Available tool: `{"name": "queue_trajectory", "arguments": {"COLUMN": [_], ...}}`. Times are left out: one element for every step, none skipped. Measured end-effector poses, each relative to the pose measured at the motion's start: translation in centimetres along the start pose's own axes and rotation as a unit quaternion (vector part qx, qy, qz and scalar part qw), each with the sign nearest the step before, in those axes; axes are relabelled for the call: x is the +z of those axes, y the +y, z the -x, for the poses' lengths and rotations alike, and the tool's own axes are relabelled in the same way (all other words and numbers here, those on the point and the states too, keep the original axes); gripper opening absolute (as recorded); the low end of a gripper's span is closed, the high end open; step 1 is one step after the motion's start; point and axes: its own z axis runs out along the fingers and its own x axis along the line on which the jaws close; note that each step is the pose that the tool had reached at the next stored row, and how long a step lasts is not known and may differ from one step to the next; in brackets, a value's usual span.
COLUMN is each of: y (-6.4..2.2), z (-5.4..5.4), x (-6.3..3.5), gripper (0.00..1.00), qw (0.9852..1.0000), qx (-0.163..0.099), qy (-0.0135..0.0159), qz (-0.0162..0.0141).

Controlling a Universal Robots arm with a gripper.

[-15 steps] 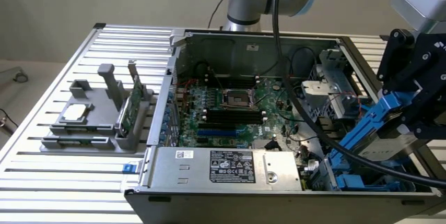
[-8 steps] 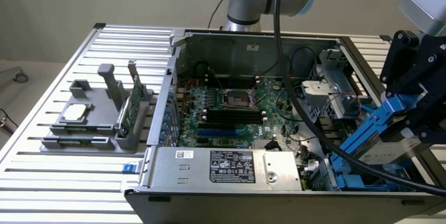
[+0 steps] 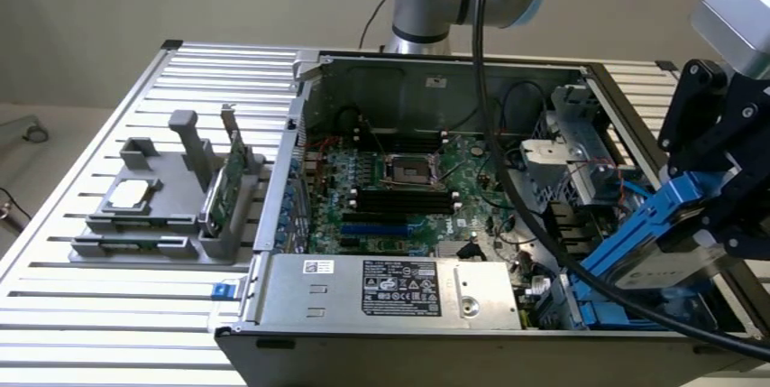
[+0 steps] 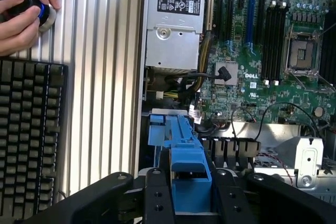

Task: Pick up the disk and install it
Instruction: 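Insert the disk into the insertion slot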

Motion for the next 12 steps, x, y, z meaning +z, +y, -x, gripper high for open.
{"name": "queue_trajectory", "arguments": {"y": [0.0, 0.0, -0.01, 0.0, -0.02, -0.05, -0.08, -0.13, -0.19, -0.22, -0.22, -0.22], "z": [-0.04, -0.08, -0.13, -0.19, -0.3, -0.39, -0.46, -0.51, -0.57, -0.61, -0.67, -0.74], "x": [0.1, 0.21, 0.32, 0.41, 0.47, 0.49, 0.49, 0.48, 0.48, 0.47, 0.47, 0.49], "gripper": [0.33, 0.33, 0.33, 0.33, 0.33, 0.33, 0.33, 0.33, 0.33, 0.33, 0.33, 0.33], "qw": [1.0, 1.0, 1.0, 1.0, 0.9999, 0.9999, 0.9999, 0.9999, 0.9998, 0.9998, 0.9998, 0.9998], "qx": [0.0, 0.0, 0.0, 0.0, 0.0, -0.001, -0.001, -0.001, -0.001, -0.001, -0.001, -0.001], "qy": [-0.002, -0.0041, -0.0065, -0.0089, -0.0115, -0.0137, -0.0154, -0.0166, -0.0177, -0.0185, -0.0191, -0.0198], "qz": [-0.0001, -0.0002, -0.0003, -0.0005, -0.0006, -0.0007, -0.0008, -0.0009, -0.0009, -0.001, -0.001, -0.0011]}}
